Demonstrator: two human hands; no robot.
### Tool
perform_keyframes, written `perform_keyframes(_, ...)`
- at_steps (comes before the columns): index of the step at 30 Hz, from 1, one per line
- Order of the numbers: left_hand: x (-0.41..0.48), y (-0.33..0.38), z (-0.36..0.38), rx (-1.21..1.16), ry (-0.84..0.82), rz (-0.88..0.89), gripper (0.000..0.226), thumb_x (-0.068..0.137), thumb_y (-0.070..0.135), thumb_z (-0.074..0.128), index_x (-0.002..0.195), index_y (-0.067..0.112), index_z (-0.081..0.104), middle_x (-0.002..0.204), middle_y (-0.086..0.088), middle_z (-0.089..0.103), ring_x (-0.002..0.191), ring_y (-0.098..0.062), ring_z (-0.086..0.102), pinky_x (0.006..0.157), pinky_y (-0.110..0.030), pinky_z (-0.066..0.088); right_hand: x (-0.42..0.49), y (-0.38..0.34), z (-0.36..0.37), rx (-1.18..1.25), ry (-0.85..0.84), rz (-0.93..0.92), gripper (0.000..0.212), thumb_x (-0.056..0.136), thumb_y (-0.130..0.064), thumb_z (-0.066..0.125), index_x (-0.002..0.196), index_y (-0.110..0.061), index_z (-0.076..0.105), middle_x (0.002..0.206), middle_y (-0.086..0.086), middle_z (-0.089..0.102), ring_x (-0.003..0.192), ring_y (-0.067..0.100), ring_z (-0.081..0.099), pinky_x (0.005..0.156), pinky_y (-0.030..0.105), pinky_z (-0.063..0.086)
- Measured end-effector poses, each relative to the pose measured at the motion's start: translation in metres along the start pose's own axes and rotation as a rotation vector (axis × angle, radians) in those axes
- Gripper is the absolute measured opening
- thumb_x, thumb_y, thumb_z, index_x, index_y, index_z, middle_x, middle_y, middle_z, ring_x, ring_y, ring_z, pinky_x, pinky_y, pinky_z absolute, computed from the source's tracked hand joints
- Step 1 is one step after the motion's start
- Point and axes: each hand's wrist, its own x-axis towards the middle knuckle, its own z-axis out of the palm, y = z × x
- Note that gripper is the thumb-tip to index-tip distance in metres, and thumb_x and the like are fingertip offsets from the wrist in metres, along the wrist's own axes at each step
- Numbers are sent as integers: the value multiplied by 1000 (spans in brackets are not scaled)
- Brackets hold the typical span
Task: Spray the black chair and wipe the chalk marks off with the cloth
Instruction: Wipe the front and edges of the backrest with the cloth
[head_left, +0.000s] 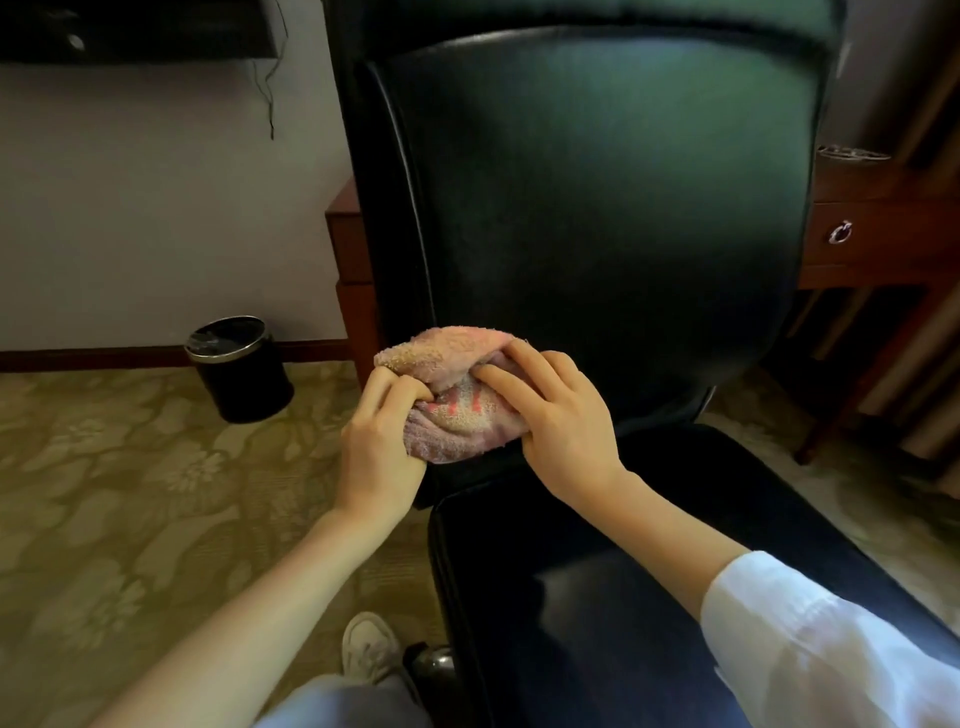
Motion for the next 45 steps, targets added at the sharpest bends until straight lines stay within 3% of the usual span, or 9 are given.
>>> perform_keyframes(5, -14, -10, 21, 24, 63, -14, 22, 71, -11, 73, 81, 2, 58, 92, -9, 51, 77, -15, 50, 55, -27, 43, -19, 7, 30, 1, 76, -19, 34, 91, -16, 55, 124, -17, 63, 131, 12, 55, 114, 27, 50, 87, 35, 48)
perform_keyframes(9, -35, -28, 40, 26, 33, -30, 25, 69, -12, 72, 75, 2, 53, 91, -9, 49, 72, -14, 45, 57, -22, 34, -42, 7, 52, 24, 90, -58, 30, 95, -16, 51, 122, -15, 64, 127, 12, 58, 117, 28, 52, 93, 34, 45)
perform_keyframes(15, -58, -64, 70, 45, -89, -85, 23, 68, -17, 69, 77, 1, 57, 95, -3, 47, 73, -18, 51, 53, -36, 46, -79, 16, 94, -59, -84, -111, 41, 91, -11, 47, 132, -17, 52, 128, 10, 56, 109, 32, 57, 74, 36, 44)
perform_keyframes(19, -64, -73, 75, 79, -196, -92, 29, 63, -21, 67, 78, 3, 60, 95, -9, 54, 78, -26, 57, 60, -30, 46, -84, 9, 111, -78, -248, 3, 47, 81, -17, 39, 123, -18, 60, 125, 8, 58, 104, 29, 59, 74, 32, 40)
perform_keyframes(24, -65, -72, 72, 46, -229, -114, 36, 61, -21, 65, 75, 10, 58, 94, 9, 45, 83, -7, 44, 68, -5, 31, -75, -4, 103, -54, -363, 144, 42, 75, -21, 40, 107, -20, 68, 110, 5, 62, 85, 25, 59, 62, 29, 43)
perform_keyframes(30, -62, -62, 35, 89, -203, -55, 39, 60, -21, 69, 83, 9, 61, 96, 4, 50, 87, -20, 51, 68, -26, 40, -66, -13, 59, 51, -268, 64, 31, 80, -22, 57, 109, -18, 66, 109, 3, 61, 85, 21, 55, 63, 30, 46)
perform_keyframes(35, -27, -38, -18, 163, -20, 46, 33, 60, -24, 67, 84, -1, 63, 96, -13, 57, 89, -29, 52, 73, -29, 38, -36, -38, 27, 84, -108, -7, 32, 82, -17, 62, 114, -15, 64, 112, 7, 61, 91, 23, 57, 67, 32, 46)
perform_keyframes(40, 25, -25, -66, 173, 162, 141, 32, 62, -26, 60, 82, -2, 61, 94, -16, 56, 88, -32, 53, 74, -29, 37, 24, -59, -16, 81, 84, -40, 32, 86, -16, 51, 114, -13, 66, 113, 10, 62, 94, 24, 57, 70, 31, 43)
perform_keyframes(45, 66, -36, -71, 93, 48, -26, 42, 60, -19, 63, 84, 15, 55, 89, -3, 57, 79, -21, 54, 61, -35, 43, 70, -59, -31, 27, 40, -80, 34, 77, -14, 68, 111, -11, 65, 110, 12, 62, 91, 28, 57, 68, 38, 48)
